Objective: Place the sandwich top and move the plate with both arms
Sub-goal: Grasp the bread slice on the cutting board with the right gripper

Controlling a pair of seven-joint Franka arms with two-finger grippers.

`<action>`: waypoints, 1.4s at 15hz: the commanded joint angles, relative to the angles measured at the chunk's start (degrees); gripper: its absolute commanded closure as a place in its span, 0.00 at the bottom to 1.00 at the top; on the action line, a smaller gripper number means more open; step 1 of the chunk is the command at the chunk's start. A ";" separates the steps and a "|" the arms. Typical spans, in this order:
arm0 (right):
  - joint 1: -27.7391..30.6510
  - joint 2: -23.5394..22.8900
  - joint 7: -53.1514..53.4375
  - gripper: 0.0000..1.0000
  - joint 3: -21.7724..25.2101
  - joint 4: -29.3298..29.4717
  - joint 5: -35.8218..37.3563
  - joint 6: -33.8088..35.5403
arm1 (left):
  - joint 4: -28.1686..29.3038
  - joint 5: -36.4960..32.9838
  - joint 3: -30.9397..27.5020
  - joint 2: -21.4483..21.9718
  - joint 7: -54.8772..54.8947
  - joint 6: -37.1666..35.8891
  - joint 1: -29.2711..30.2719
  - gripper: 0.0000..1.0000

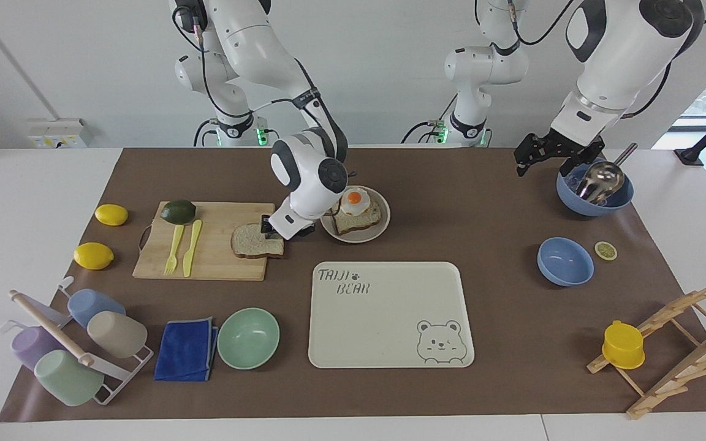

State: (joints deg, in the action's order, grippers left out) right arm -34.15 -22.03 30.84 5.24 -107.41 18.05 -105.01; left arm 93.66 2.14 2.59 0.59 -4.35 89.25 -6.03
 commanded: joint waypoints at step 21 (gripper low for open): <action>-0.22 2.25 -0.52 0.92 -0.15 -3.33 3.22 1.56 | 1.35 0.49 -0.04 1.26 0.74 0.22 0.31 0.00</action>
State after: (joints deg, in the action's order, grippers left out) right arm -34.44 -20.94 30.84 5.09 -108.92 19.41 -103.66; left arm 93.66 2.14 2.59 0.59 -4.35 89.25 -6.03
